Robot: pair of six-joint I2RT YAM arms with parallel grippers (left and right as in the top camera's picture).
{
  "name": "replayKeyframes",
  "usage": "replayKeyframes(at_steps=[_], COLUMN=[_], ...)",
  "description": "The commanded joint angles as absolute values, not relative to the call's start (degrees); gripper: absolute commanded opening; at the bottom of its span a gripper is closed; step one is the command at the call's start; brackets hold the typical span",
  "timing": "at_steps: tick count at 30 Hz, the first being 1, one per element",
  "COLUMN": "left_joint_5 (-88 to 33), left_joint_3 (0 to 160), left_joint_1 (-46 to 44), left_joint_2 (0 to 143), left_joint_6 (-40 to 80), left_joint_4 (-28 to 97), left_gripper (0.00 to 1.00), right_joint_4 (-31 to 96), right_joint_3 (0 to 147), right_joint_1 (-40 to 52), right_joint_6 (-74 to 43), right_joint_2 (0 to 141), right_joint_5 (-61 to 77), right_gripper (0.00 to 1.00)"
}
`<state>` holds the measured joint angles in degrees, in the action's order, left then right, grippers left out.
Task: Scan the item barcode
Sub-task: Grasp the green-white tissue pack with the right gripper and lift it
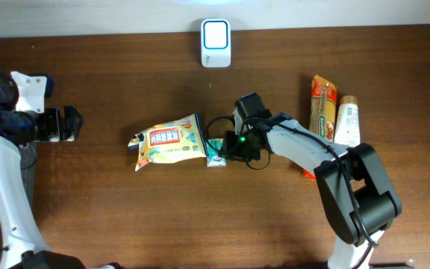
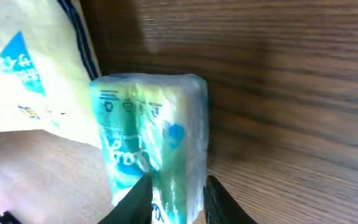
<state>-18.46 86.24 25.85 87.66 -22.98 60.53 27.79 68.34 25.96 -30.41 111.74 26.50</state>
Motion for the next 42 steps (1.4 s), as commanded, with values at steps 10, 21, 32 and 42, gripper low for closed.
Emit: replayKeyframes(at_steps=[10, 21, 32, 42], left_joint_5=[-18.63, -18.65, -18.63, -18.63], left_joint_3=[86.17, 86.17, 86.17, 86.17], left_joint_1=[26.06, 26.04, 26.06, 26.06], left_joint_2=[87.74, 87.77, 87.77, 87.77], left_joint_6=[-23.7, -23.7, -23.7, -23.7], left_joint_4=[60.47, 60.47, 60.47, 60.47], left_gripper=[0.99, 0.99, 0.99, 0.99], right_joint_4=[27.42, 27.59, 21.45, 19.0], right_joint_3=[68.03, 68.51, 69.6, 75.88], right_joint_1=[28.42, 15.22, 4.36, 4.36], right_joint_6=[-30.22, -13.08, -14.26, -28.23], right_joint_2=[113.75, 108.4, 106.83, 106.78], right_joint_5=[28.27, 62.57, 88.92, 88.92], right_gripper=[0.19, 0.04, 0.04, 0.04])
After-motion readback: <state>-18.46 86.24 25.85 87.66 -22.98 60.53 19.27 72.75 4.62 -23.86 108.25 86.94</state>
